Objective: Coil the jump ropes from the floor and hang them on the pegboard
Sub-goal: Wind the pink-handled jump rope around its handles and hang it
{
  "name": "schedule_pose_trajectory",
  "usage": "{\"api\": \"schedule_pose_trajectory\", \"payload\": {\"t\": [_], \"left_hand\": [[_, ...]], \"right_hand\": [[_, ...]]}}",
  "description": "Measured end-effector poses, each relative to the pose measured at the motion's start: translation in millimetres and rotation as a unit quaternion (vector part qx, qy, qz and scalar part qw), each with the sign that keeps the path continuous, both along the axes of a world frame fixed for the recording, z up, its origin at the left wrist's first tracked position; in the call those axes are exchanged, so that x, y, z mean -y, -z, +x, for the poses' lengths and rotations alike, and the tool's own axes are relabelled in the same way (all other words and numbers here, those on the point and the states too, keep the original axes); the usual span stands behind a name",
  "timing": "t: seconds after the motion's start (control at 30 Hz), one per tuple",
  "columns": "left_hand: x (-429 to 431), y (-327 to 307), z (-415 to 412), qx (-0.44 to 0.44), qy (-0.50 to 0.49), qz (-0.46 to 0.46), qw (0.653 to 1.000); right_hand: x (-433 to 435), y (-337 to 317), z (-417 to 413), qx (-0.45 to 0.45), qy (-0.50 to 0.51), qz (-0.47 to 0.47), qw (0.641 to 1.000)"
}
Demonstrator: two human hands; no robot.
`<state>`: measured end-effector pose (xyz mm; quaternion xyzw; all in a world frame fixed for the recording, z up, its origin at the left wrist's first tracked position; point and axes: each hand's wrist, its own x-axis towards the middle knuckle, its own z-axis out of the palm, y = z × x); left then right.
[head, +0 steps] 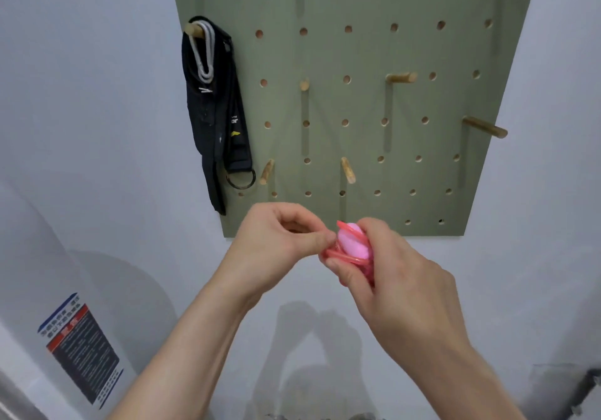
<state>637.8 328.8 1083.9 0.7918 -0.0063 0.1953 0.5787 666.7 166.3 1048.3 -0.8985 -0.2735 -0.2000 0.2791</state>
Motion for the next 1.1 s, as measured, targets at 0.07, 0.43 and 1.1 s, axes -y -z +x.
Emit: {"api": "schedule_pose_trajectory", "payload": {"t": [0.07,0.43,1.1], "left_hand": [[-1.6,-9.8,4.1,-0.012,0.012,0.087,0.996],[-3.2,-50.1,25.0,0.309,0.043,0.72,0.62],[-16.9,-160.5,78.4,0.163,0.039,0.285,0.944]], "right_hand": [[-2.6,-3.4,2.6,0.012,-0.015,-0.04,0.999],[15.6,-76.0,42.9,-0.319,-0.298,0.002,0.9],[-17.0,-182.1,89.6,0.248,-0.032,-0.152,0.956]]}}
